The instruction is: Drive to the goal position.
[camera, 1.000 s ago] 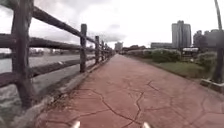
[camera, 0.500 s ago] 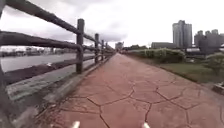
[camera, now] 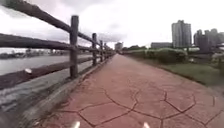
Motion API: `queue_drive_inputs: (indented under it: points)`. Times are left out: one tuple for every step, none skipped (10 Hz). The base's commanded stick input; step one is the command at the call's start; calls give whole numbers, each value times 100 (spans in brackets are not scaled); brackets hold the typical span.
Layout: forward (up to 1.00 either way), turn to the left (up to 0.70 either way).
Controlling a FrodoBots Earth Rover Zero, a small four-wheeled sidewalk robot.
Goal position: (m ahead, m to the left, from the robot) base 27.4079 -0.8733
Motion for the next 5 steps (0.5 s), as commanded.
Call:
queue_drive_inputs:
  points:
    - [70,0]
    - [70,0]
    - [70,0]
    - [70,0]
    - [70,0]
